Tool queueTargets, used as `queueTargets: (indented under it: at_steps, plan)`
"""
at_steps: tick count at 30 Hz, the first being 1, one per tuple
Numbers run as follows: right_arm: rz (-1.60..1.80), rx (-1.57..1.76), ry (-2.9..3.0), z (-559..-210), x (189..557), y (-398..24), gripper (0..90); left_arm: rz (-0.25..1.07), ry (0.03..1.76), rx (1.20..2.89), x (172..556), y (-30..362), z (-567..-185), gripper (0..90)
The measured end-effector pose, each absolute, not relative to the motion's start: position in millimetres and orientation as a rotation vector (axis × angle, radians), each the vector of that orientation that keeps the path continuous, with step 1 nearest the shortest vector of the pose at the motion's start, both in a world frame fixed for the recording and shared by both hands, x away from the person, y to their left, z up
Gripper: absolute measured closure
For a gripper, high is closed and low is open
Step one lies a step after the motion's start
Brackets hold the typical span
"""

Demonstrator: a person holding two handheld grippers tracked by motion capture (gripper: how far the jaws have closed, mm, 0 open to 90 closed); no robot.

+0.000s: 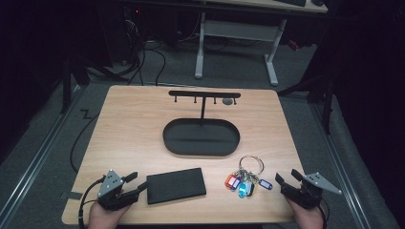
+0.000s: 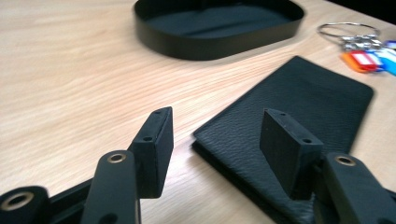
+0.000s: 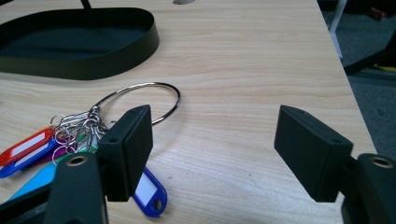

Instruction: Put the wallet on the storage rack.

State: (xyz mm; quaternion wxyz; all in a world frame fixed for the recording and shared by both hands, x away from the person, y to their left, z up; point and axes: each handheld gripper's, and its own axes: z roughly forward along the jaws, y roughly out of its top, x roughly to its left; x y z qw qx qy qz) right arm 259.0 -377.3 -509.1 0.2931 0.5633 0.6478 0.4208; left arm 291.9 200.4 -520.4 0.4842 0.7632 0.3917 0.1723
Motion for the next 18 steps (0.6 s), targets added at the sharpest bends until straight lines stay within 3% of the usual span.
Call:
queueTargets:
  at_steps: [18]
  plan:
    - [1.079, 1.441, 1.778, -513.5, 261.0, -369.1, 25.9, 0.48, 1.023, 1.934, 293.6, 198.6, -523.5, 49.7]
